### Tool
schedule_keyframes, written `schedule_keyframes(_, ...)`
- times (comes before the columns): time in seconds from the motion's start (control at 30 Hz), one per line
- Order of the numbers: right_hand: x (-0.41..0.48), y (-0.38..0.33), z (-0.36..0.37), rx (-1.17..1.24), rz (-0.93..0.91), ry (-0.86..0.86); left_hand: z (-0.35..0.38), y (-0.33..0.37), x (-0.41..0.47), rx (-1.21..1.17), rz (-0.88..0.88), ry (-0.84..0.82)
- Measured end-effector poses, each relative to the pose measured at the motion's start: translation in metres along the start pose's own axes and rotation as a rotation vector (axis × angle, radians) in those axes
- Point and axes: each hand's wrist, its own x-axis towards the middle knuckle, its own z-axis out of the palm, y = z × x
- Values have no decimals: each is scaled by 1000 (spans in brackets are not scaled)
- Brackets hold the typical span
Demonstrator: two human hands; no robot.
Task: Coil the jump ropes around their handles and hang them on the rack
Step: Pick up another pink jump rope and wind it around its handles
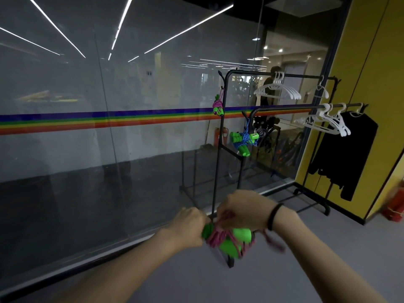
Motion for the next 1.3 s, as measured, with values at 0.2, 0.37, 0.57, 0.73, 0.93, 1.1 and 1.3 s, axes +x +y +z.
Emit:
schedule_keyframes(0.2, 0, 54, 31, 994, -5, 29, -9, 0, -8, -417, 232, 78)
schedule_keyframes(0.37, -10, 48, 62, 1365, 71, 121, -22, 1, -13, -1077, 3, 275)
schedule_keyframes(0.57, -3, 32, 73, 863, 174, 158, -8, -17, 9, -1210, -533, 492)
schedule_keyframes(0.73, -11, 7, 57, 262, 245, 219, 6, -30, 15, -788, -570, 514)
schedule_keyframes(0.93, -12, -3, 30, -12, 186, 174, 10, -18, 15, -237, -428, 282)
schedule_keyframes(1.1, -6, 24, 7, 125, -81, 192, 3, -8, 8, -367, -137, -107)
schedule_keyframes(1.3, 0, 43, 12, 841, -137, 22, -28, 4, -6, -413, 143, -317)
